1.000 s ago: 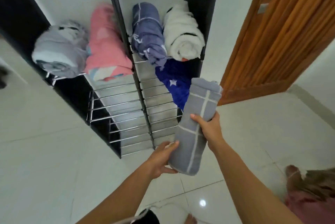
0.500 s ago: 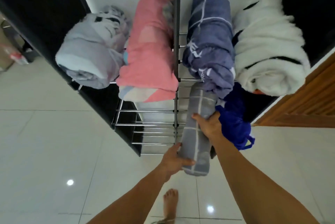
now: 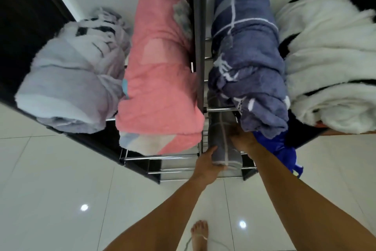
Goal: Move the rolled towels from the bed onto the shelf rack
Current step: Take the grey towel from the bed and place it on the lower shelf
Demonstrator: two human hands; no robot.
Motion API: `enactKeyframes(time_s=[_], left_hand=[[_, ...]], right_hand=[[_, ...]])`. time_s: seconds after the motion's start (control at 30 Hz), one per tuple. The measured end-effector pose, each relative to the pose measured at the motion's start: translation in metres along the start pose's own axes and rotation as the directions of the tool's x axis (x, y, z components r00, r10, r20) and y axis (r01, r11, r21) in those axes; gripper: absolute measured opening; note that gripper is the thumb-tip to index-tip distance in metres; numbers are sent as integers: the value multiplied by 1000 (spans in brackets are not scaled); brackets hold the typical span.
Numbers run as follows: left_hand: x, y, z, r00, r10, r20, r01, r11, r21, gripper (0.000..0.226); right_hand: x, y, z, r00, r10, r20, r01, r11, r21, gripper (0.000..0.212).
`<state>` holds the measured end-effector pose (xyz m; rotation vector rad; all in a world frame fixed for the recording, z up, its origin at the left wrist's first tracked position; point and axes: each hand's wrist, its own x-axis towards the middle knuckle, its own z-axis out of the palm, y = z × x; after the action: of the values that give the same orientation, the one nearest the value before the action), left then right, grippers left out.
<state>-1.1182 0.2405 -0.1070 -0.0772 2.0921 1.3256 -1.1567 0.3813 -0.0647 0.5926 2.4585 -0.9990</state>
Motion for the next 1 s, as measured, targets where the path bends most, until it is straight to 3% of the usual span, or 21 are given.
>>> enactKeyframes(time_s=[0.2,0.33,0.43,0.5,0.63,0.73,0.8,1.0], left_hand=[[-2,-14,-2,998,56,13,-58,984,168,78],[-13,-20,0,1000,17,-20,-11,963,271,58],[-21,-31,7,977,-186,106,140,929,341,64],[-28,-35,21,944,-262,200,157,891,426,61],[-59,-36,71,896,-246,369,-21,808,588,46],[-95,-34,125,814,-248,525,-176,756,630,18],[-133,-25,166,738,-276,616,-215,769,602,17],[-300,-36,292,483,-266,834,-428,759,490,14]], right_hand=[[-18,30,18,995,14,-103,-21,997,-71,37],[-58,62,34,987,108,-117,-85,979,183,41],[-107,91,40,969,225,-104,-190,944,271,44],[-141,114,46,934,355,-46,-320,884,340,46],[-220,170,63,857,512,-65,-424,770,477,45],[-300,212,77,758,643,-110,-469,654,594,42],[-364,238,91,661,733,-161,-467,569,676,41],[-572,292,176,278,947,-162,-319,250,914,41]])
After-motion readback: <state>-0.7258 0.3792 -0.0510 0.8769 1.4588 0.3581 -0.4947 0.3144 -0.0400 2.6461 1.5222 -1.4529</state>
